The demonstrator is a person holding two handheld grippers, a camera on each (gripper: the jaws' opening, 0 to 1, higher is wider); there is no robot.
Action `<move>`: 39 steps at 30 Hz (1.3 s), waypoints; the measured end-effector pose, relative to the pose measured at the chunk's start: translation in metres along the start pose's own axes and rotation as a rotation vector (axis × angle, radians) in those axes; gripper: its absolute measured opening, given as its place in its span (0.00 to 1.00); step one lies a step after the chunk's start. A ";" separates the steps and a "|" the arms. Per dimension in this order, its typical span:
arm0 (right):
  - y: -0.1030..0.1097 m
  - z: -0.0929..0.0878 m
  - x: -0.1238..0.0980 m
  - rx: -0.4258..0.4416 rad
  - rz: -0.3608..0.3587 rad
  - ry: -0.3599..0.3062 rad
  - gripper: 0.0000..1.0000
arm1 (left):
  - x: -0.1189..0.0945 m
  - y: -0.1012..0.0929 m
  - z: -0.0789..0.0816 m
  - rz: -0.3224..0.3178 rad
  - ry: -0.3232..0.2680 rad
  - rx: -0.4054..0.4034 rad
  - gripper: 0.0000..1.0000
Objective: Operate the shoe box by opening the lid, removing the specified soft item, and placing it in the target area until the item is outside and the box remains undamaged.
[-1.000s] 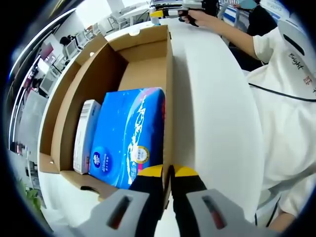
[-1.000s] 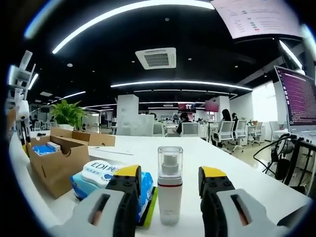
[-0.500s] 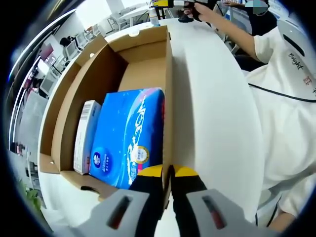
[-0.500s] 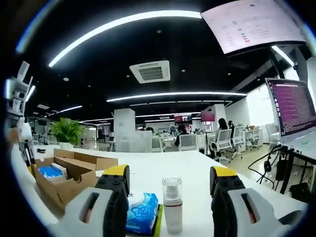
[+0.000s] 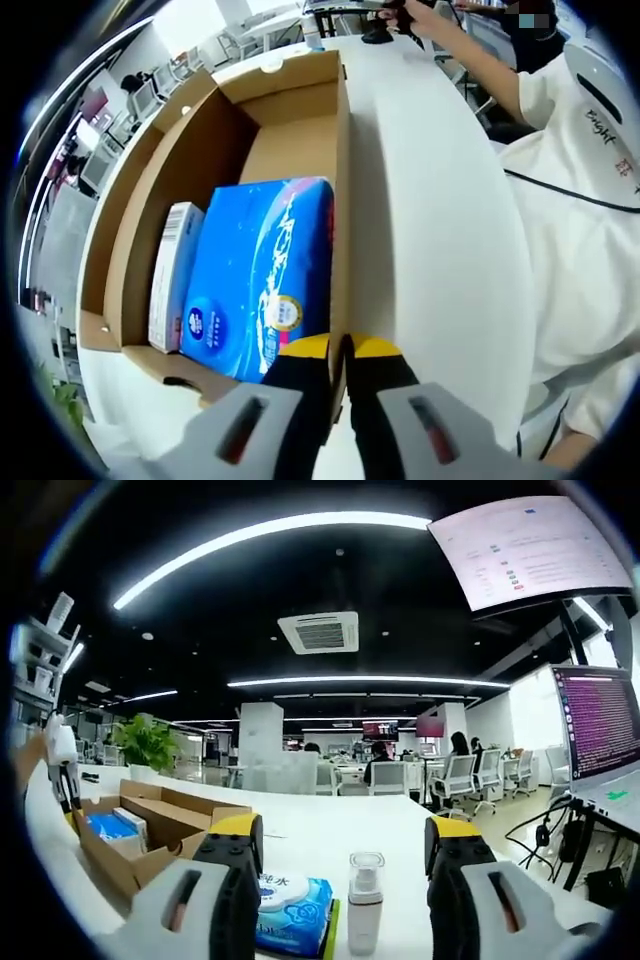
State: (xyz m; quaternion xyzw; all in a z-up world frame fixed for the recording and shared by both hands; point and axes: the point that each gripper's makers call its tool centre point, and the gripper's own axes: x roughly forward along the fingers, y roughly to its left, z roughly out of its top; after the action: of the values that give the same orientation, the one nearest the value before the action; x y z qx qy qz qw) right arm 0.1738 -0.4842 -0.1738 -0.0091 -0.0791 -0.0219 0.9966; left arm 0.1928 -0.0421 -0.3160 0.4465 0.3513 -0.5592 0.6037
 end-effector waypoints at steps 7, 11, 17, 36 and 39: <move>0.000 0.007 -0.006 -0.093 -0.059 0.019 0.62 | 0.000 -0.001 0.000 -0.015 0.011 -0.001 0.03; 0.002 0.012 -0.005 -0.092 -0.054 0.007 0.59 | 0.000 0.000 0.000 -0.021 0.006 -0.002 0.03; -0.008 -0.005 -0.008 -0.187 -0.135 0.124 0.52 | 0.000 -0.001 0.000 -0.012 0.008 0.002 0.02; 0.055 0.033 -0.005 -0.142 0.142 -0.050 0.55 | 0.000 0.000 0.000 -0.007 0.001 0.002 0.03; 0.065 0.040 -0.006 -0.080 0.200 -0.080 0.56 | 0.000 0.000 0.000 -0.006 -0.001 0.003 0.03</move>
State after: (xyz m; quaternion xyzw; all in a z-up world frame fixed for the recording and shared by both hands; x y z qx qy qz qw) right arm 0.1648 -0.4180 -0.1366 -0.0574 -0.1164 0.0749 0.9887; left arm 0.1928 -0.0426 -0.3159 0.4459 0.3515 -0.5617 0.6018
